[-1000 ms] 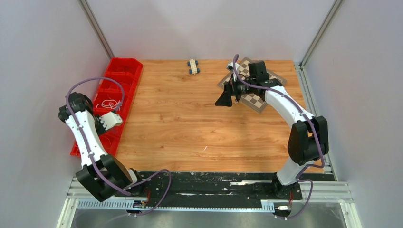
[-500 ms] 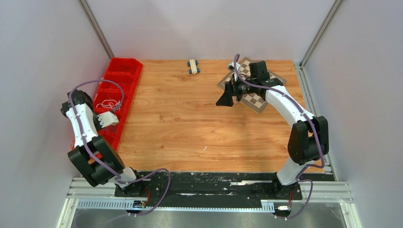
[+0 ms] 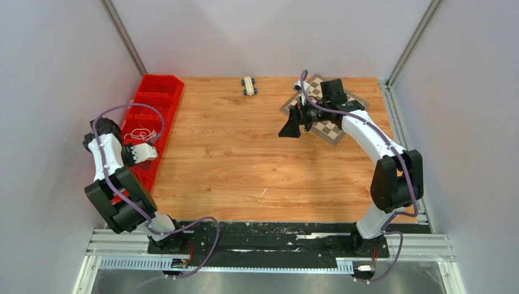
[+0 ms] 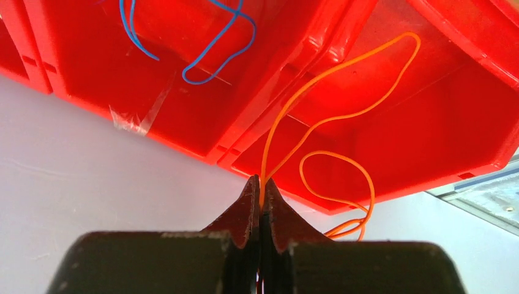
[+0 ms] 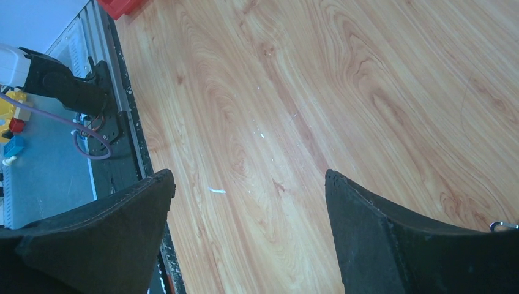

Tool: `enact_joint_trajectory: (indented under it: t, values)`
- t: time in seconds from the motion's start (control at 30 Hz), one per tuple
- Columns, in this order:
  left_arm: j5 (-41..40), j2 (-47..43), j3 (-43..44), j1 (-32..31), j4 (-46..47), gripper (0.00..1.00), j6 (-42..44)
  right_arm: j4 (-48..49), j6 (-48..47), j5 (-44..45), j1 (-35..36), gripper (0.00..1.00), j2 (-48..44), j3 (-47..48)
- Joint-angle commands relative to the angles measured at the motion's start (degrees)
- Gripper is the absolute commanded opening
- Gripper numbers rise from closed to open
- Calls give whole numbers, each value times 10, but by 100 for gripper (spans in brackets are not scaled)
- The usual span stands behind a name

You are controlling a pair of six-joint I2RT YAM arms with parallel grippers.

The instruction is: Untangle the cables

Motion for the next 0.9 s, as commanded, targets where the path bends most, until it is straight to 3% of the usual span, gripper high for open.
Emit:
enact_joint_trajectory:
  t: [0.0,0.23,0.33,0.6,0.87]
  values:
    - [33,6,-2,5,2,0,35,-6,-14,3,-3,91,-2,26]
    - [58,-7,-14,6,2,15,57,-9,-12,5,-3,91,0,28]
    - [52,-9,-16,7,7,31,56,-9,-10,4,-2,91,3,30]
    - [36,-28,-15,12,1,43,74,-10,-8,-2,-2,91,7,31]
    - [33,-49,17,19,-66,58,72,-9,-6,-8,-3,90,7,30]
